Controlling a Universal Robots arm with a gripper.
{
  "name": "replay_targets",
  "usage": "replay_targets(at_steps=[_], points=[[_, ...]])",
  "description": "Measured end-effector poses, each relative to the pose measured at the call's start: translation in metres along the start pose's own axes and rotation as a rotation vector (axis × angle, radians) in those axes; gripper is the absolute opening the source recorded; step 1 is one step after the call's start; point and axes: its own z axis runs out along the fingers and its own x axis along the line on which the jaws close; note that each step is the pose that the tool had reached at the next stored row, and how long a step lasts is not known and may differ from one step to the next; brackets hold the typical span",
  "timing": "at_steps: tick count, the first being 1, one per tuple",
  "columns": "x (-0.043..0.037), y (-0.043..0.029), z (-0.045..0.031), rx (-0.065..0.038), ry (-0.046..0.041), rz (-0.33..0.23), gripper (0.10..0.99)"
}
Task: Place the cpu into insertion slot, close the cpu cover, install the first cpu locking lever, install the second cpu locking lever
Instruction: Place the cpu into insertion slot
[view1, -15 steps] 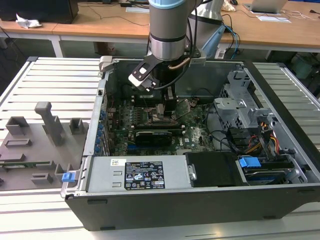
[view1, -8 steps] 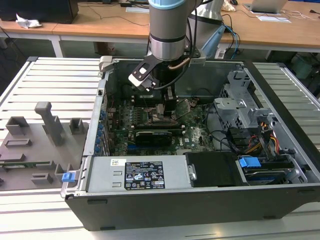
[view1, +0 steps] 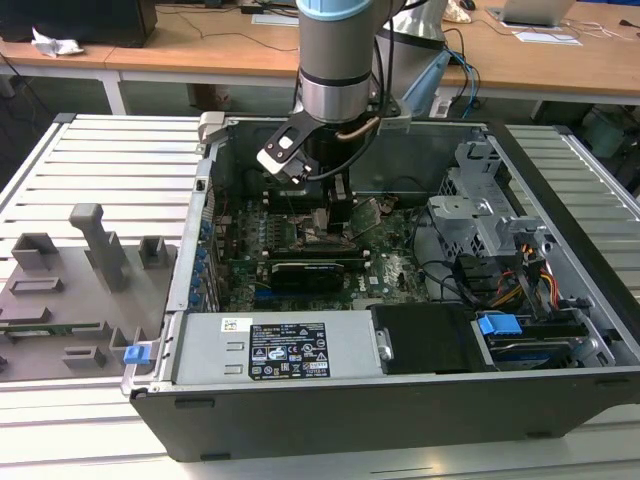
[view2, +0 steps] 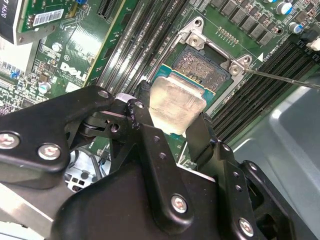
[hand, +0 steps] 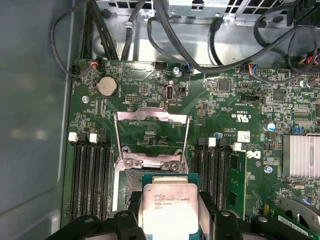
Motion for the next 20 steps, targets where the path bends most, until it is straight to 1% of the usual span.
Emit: replay_targets(at_steps=[7,11,14,15,17,20], points=[[0.0,-0.0001,0.0015,0.0,0.0002,0.001,0.529],[0.0,-0.0002,0.0028,0.0,-0.0016,0.021,0.529],[0.0017,-0.0003,0.0036,0.0,-0.0018,0.023,0.529],[0.0034,-0.0003,0.0047,0.0,-0.0016,0.023,0.529],[0.0049,-0.0005,0.008,0.0,-0.0018,0.023,0.529],[0.0062,-0.0014,0.0106,0.0,-0.0016,0.022,0.529]])
